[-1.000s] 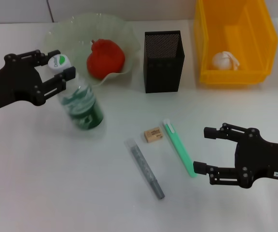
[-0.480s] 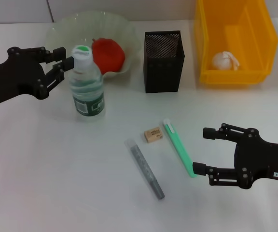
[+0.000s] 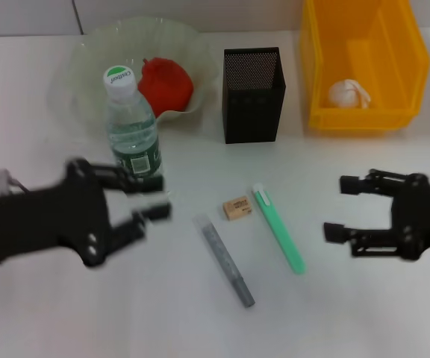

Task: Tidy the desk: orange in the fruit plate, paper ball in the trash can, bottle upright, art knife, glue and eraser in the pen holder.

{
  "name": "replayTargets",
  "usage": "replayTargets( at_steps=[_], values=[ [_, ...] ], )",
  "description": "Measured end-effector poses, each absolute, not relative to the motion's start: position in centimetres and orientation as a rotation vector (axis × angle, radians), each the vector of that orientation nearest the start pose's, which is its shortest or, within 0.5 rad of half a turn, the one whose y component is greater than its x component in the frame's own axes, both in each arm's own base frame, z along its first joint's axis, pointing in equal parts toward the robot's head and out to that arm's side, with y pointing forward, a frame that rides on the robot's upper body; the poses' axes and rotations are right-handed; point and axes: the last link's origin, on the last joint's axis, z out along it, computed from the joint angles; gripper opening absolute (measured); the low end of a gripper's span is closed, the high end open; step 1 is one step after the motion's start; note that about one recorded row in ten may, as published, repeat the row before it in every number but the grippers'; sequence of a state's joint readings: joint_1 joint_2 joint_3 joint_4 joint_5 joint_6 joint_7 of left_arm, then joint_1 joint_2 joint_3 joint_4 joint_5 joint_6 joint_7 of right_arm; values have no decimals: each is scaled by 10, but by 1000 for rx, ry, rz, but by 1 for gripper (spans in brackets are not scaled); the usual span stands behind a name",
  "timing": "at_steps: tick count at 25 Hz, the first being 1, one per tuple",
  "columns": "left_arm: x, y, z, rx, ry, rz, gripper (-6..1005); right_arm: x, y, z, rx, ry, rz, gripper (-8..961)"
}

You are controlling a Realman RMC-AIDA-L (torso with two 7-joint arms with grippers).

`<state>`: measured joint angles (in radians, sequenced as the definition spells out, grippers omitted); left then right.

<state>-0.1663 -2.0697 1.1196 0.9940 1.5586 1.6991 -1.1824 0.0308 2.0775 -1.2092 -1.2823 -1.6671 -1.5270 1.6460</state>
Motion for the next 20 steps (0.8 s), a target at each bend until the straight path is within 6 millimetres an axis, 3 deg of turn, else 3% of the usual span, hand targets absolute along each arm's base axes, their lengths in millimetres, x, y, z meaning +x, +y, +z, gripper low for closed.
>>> replayTargets(
  at_steps=[3,4,5,8,9,10,13,14,15,19,20],
  values=[
    [-254,248,-2,-2817,-185,-912,166,227,261,54,-2757,709,403,842],
    [-261,245,-13,-2829,-192,-927,208,207,271,68,-2727,823,157,841],
    [-261,245,-13,-2829,-192,-927,251,207,271,68,-2727,823,157,841],
    [-270,238,-27,-2821,-176,-949,380,173,293,80,-2605,938,-137,841],
    [-274,236,-33,-2813,-196,-950,429,153,308,78,-2525,1018,-272,841],
    [-274,236,-33,-2813,-196,-950,478,153,308,78,-2525,1018,-272,841],
    [-278,237,-37,-2805,-226,-925,624,130,327,59,-2498,1088,-384,840],
    [-279,237,-38,-2803,-232,-918,662,119,336,38,-2533,1089,-453,840],
    [-279,237,-38,-2802,-236,-915,700,119,336,38,-2533,1089,-453,840],
    [-281,237,-37,-2799,-250,-912,853,110,340,-4,-2572,1020,-597,840],
    [-281,237,-37,-2799,-251,-912,852,110,341,-12,-2568,1008,-627,840]
  ],
)
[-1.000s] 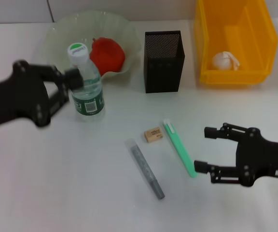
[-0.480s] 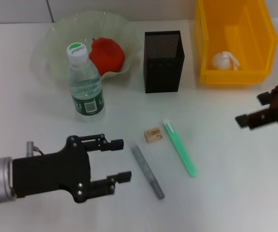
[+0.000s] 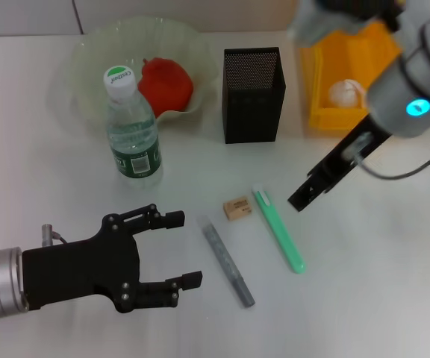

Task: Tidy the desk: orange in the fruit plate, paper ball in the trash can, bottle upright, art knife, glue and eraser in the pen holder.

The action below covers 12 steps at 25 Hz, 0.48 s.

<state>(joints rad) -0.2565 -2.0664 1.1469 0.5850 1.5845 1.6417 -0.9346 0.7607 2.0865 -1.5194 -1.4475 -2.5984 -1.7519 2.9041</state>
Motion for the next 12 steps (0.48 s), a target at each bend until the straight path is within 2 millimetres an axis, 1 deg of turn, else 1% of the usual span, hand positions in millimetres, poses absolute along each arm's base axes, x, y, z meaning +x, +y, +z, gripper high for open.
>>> replayTargets(
  at_steps=[2,9,12],
  values=[
    [-281,237,-37,-2798,-253,-910,850,112,343,-26,-2554,990,-679,840],
    [-283,238,-37,-2789,-261,-890,844,113,344,-60,-2557,895,-808,839],
    [-284,238,-37,-2789,-262,-889,844,114,343,-65,-2559,875,-830,840]
  ],
)
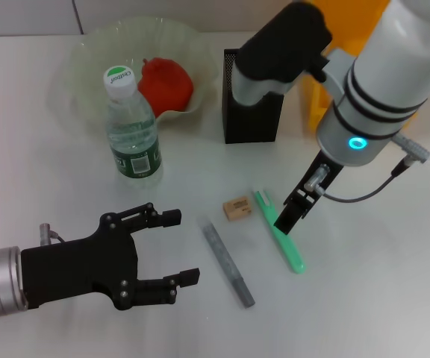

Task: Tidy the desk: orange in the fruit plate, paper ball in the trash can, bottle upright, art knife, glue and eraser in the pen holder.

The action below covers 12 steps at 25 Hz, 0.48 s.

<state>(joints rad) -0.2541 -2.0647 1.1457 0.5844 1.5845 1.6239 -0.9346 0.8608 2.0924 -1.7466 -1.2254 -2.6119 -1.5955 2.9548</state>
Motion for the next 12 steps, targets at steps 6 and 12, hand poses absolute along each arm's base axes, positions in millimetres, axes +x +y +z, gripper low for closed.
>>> replayTargets(
  at_steps=[6,12],
  values=[
    [-284,238,-37,-2788,-264,-891,844,118,346,-75,-2558,858,-836,825],
    [-284,238,-37,-2786,-263,-888,844,121,347,-82,-2568,868,-835,802]
  ],
)
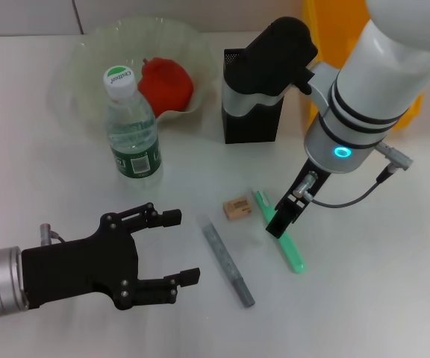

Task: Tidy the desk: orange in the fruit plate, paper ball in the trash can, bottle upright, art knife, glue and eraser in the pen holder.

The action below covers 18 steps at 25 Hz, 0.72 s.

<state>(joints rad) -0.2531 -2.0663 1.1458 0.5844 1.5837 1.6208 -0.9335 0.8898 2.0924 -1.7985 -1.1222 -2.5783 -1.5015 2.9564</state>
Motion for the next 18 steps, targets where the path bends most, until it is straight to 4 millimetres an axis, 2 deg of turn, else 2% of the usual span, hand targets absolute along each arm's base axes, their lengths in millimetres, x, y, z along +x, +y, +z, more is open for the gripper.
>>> replayTargets(
  at_steps=[8,18],
  values=[
    [-285,240,-38,-2779,-262,-878,844,124,345,-91,-2574,815,-859,772],
    [-285,239,-38,-2777,-262,-879,844,128,343,-95,-2582,828,-865,734]
  ],
)
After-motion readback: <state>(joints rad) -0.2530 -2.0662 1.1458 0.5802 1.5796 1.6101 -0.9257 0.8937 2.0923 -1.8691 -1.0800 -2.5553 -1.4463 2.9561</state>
